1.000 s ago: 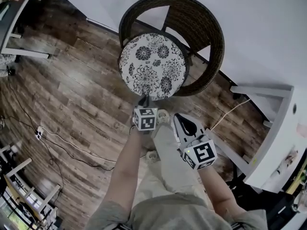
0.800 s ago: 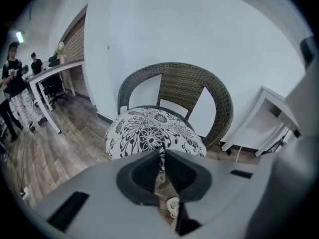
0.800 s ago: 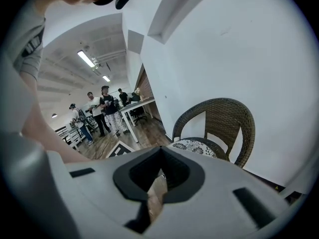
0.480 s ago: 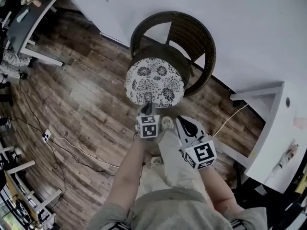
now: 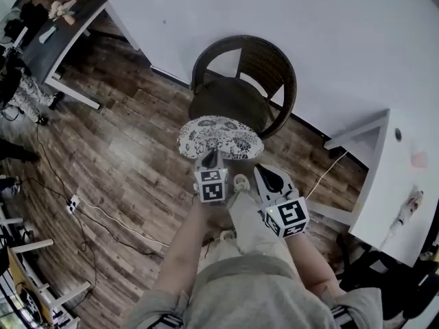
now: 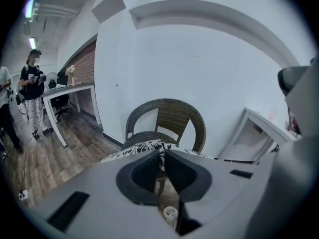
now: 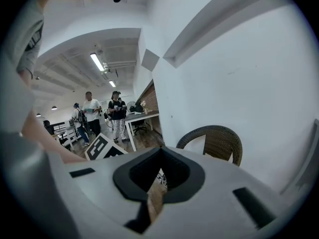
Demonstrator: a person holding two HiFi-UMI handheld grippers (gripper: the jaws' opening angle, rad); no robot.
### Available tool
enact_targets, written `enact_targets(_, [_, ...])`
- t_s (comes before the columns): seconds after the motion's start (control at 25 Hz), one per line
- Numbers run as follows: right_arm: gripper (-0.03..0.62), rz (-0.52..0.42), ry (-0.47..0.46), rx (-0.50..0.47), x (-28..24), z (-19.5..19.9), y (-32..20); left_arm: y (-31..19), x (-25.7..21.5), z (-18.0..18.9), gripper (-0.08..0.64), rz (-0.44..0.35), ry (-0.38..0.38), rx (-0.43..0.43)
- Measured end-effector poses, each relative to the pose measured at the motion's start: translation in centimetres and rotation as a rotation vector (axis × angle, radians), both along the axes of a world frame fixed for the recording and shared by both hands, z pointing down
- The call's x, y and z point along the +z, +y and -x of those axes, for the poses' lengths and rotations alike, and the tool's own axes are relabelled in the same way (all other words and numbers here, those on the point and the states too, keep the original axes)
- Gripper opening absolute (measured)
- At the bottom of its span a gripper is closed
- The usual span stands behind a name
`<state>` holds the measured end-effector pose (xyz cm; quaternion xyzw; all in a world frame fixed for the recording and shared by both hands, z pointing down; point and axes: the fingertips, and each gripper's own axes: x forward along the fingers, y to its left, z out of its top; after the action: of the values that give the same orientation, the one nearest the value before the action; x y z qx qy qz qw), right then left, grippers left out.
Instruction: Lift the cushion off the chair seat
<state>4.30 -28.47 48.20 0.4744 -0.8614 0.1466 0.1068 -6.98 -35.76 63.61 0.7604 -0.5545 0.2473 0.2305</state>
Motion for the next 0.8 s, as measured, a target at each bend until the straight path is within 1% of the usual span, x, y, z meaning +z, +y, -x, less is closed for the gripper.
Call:
enact_targets(0.16, [-0.005,-0.024,0.007,0.009,-1.8,0.1,2.3,2.5,-3.6,0.1,0.031,-0.023,0.032,0.002])
enact_targets(0.52, [-0.005,-0.095,0.015,0.037,-5.8,-0.2,6.7,8.2,-11.1,0.4,0.031,-0.111,0.114,0.017])
enact_targets(0.8, [-0.005,-0.14,0.012,0.044,-8.3,-0.2,10.1,12.8,-16.2,1.7,0.031,-0.173,0.172,-0.001])
